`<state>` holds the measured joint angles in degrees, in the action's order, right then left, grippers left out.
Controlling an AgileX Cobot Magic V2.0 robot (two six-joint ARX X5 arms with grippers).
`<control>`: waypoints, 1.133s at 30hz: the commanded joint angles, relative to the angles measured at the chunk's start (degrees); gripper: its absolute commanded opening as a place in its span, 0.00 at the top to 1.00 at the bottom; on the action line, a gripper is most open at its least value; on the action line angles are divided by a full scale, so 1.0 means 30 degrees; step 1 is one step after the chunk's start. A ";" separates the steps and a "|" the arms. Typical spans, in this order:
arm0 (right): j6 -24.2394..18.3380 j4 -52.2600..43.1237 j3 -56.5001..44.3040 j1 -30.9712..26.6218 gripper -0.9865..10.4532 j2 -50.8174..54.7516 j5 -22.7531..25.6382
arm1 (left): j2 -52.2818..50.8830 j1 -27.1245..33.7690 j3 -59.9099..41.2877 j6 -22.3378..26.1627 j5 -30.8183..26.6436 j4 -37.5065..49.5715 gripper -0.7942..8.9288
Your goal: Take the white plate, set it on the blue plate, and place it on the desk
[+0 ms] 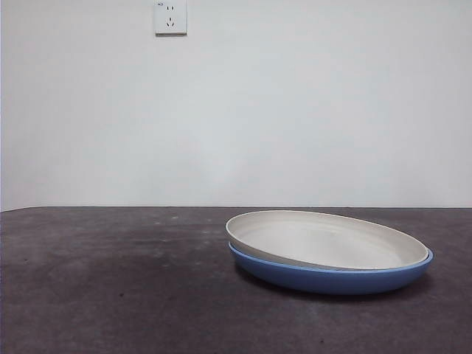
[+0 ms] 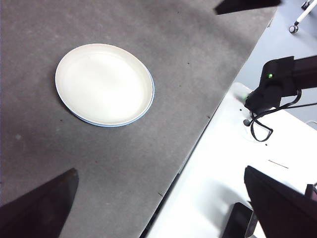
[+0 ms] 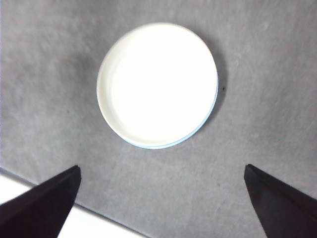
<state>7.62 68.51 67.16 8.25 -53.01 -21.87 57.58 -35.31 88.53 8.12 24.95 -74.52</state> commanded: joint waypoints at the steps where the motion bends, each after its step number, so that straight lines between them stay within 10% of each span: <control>1: -0.0787 -0.0240 0.0350 0.0087 0.40 -0.1661 -0.0656 | -0.0663 -0.0146 -0.0721 0.0299 -0.0022 0.0408 0.34; 34: -0.2266 -0.7715 0.0350 0.0211 0.41 -1.5905 -0.2448 | -0.5734 -0.0109 -0.5508 -0.1596 -0.0561 0.3279 0.34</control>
<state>1.61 45.69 67.16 8.62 -99.42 -28.95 40.05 -35.29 71.50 3.51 23.46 -65.10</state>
